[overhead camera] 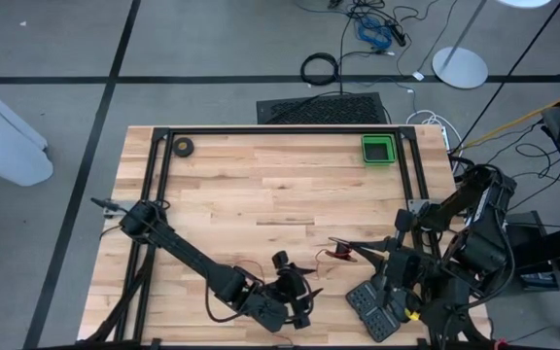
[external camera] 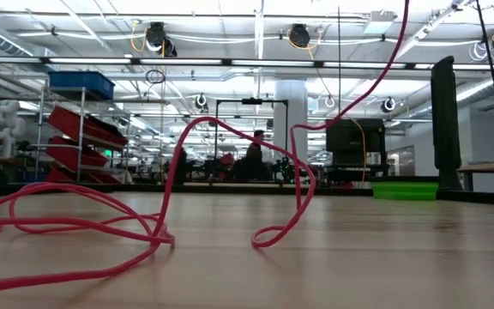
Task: Coil cords
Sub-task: Coil the red wire on the black spool
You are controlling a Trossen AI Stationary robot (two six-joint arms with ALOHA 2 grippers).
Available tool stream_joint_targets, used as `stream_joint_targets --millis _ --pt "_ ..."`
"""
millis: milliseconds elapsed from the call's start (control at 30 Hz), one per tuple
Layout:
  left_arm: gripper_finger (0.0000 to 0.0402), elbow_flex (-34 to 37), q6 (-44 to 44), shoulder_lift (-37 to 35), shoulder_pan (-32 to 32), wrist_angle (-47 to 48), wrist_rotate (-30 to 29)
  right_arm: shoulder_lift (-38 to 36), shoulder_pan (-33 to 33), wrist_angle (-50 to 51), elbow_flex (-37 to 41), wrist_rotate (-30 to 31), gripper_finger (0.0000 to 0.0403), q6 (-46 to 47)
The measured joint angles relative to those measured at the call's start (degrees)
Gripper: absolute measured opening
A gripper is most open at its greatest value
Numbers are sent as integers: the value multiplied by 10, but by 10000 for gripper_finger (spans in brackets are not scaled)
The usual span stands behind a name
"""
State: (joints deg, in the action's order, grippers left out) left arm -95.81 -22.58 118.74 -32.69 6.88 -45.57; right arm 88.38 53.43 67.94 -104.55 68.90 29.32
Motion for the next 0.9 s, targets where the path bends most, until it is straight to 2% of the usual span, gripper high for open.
stream_joint_targets --millis 267,900 --pt "228 0 58 0 -2 1 1 0 0 0 0 0 0 -2" --pt "228 0 35 7 0 -3 1 0 0 0 0 0 0 -2"
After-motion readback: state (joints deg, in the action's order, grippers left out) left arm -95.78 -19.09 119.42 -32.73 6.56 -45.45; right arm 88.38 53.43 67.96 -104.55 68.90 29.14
